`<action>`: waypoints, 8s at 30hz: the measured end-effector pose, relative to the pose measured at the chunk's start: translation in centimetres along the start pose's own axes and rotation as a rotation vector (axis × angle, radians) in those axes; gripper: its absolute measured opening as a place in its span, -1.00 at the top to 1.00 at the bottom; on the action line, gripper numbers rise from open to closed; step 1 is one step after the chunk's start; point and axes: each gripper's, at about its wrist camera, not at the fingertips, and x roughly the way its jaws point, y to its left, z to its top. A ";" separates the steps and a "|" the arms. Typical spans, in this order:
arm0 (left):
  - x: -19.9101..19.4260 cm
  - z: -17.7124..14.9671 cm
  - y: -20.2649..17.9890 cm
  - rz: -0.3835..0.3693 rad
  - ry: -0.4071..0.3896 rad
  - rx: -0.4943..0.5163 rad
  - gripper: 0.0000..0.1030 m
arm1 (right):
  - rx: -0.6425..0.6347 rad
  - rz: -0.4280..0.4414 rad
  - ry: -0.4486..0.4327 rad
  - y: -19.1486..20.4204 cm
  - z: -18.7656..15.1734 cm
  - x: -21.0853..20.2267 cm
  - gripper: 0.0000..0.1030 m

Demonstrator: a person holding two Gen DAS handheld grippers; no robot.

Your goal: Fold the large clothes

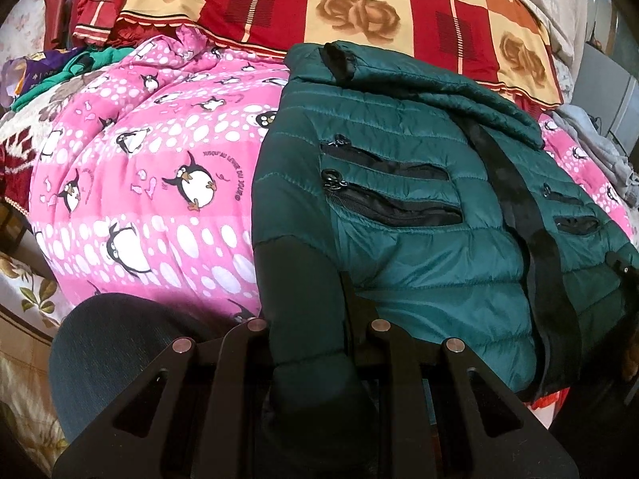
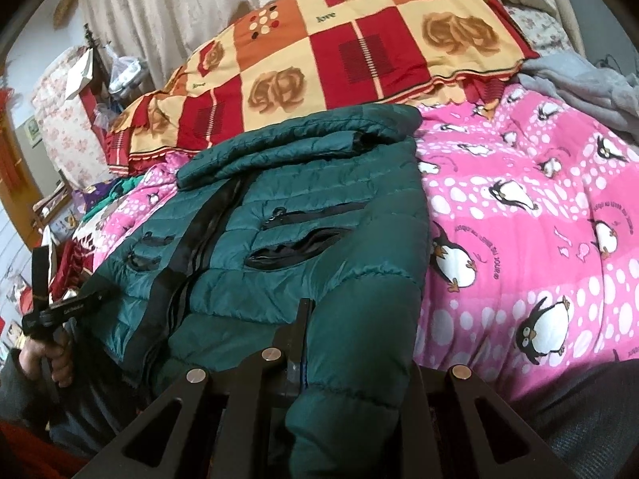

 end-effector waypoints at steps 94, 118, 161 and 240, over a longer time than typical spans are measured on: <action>-2.6 23.0 2.0 -0.133 -0.453 -0.211 0.68 | -0.017 -0.023 -0.377 0.5 21.0 0.2 0.75; 17.1 32.7 1.3 0.043 -0.267 -0.205 0.68 | 0.019 -0.225 -0.291 -2.2 30.0 18.3 0.74; 25.0 32.8 0.4 0.086 -0.102 -0.165 0.55 | 0.237 -0.172 -0.021 -6.9 29.3 24.5 0.37; 17.7 23.4 -10.1 -0.006 -0.057 0.069 -0.99 | -0.119 -0.263 0.076 5.6 20.6 22.7 -0.48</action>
